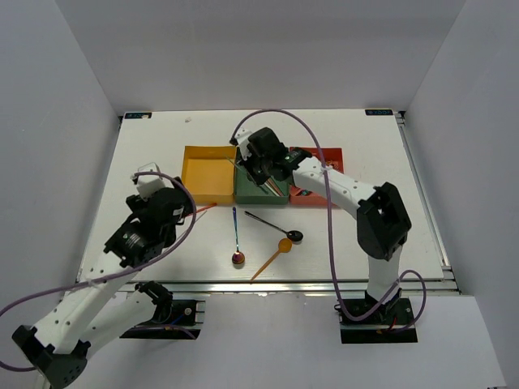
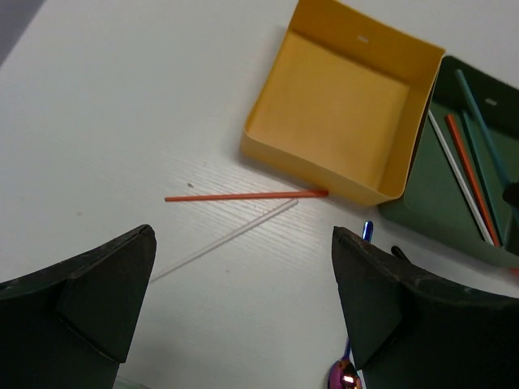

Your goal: Sort the eating utensils into containers

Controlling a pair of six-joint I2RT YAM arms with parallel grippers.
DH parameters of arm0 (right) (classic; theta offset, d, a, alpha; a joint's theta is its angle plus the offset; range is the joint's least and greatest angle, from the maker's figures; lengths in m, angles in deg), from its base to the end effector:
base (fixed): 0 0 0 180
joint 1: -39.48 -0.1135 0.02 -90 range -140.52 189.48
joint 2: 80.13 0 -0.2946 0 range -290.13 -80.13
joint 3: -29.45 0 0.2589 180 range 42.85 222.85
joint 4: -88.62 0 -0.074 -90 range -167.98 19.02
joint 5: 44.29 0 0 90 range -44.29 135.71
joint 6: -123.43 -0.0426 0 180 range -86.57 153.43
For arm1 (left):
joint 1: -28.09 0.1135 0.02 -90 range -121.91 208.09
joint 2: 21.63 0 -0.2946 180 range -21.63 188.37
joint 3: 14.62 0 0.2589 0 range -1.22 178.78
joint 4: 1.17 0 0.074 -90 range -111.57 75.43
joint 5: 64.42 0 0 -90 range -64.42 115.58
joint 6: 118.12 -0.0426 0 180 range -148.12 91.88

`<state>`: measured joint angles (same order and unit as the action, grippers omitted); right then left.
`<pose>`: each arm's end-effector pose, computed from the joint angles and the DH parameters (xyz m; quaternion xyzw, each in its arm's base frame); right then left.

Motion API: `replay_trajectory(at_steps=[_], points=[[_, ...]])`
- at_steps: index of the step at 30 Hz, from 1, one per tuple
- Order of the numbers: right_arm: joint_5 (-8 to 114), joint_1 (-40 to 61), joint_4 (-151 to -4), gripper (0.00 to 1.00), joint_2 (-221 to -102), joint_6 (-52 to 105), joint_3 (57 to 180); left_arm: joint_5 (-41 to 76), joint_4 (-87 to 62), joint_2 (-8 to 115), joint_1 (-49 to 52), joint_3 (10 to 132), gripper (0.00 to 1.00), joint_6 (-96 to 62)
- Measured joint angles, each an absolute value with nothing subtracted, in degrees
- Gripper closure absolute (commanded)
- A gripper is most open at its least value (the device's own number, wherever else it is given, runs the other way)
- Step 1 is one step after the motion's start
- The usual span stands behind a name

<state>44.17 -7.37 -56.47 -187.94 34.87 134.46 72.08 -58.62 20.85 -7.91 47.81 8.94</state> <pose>0.3161 0.3355 0.3100 -0.3618 0.8215 0.1589 0.4111 0.1218 -0.0503 0.3379 -0.1822 0.8224 0.0426 0.5373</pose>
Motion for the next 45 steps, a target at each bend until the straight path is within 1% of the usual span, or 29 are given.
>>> replay_trajectory(at_steps=[6,7,8,10,11,12,13,14,15,16,19,22,27,28,31,34,37,41,45], points=[[47.49,-3.57,-52.42,1.0,-195.06,49.27,138.88,67.73,-60.87,26.82,-7.91,48.73,0.02,13.07],[47.91,-2.76,-52.16,0.84,-195.83,50.51,139.16,67.18,-61.11,27.3,-7.91,48.73,0.02,13.55],[48.13,-2.0,-51.85,0.59,-196.35,51.02,139.42,66.72,-61.29,27.67,-7.91,48.73,0.02,14.01],[48.21,-0.45,-50.85,0.46,-197.36,52.61,140.34,66.11,-61.42,28.32,-7.91,48.71,0.02,15.0],[48.1,0.23,-50.72,0.35,-197.6,53.01,140.6,65.87,-61.4,28.61,-7.91,48.62,0.02,15.48],[47.89,0.82,-50.76,0.33,-197.62,53.25,140.67,65.65,-61.27,28.8,-7.91,48.36,0.02,15.7],[47.62,1.19,-50.72,0.24,-197.6,53.55,140.67,65.43,-61.05,28.94,-7.91,47.84,0.02,15.91],[47.54,1.39,-50.78,0.21,-197.51,53.62,140.67,65.21,-60.87,29.13,-7.89,47.14,0.02,16.11],[47.54,1.39,-50.8,0.13,-197.4,53.6,140.67,64.97,-60.83,29.46,-7.89,46.52,0.02,16.26],[47.6,1.28,-50.8,0.11,-197.14,53.42,140.65,64.73,-60.44,29.88,-7.89,45.85,0.02,16.35],[48.02,0.89,-50.94,0.11,-194.93,52.96,140.1,63.36,-58.49,31.56,-7.35,43.6,0.02,15.87],[49.37,0.58,-51.83,0.11,-188.88,51.28,136.93,59.92,-54.97,34.29,-6.1,42.35,0.02,11.89],[53.33,0.38,-59.13,0.11,-170.95,47.0,122.68,51.62,-47.78,40.37,-2.34,42.35,0.02,1.31],[54.16,0.41,-60.51,0.1,-167.19,45.9,119.49,49.3,-46.71,41.85,-0.46,42.48,0.06,-0.76],[56.72,0.38,-64.49,0.11,-158.93,43.0,111.91,40.71,-45.07,47.4,6.55,44.03,0.09,-6.49],[59.23,0.34,-67.39,0.11,-154.36,40.72,106.27,33.61,-44.92,52.98,11.3,46.83,0.1,-11.08],[61.13,0.14,-68.6,0.11,-151.83,39.15,102.2,27.6,-44.92,56.96,12.22,48.95,0.11,-15.12],[63.16,-0.01,-69.51,0.11,-149.27,37.99,99.16,23.45,-44.94,59.88,12.32,49.21,0.16,-18.77],[64.41,-0.03,-70.48,0.11,-146.47,37.4,97.39,22.24,-44.57,62.68,12.78,48.84,0.16,-20.35]])
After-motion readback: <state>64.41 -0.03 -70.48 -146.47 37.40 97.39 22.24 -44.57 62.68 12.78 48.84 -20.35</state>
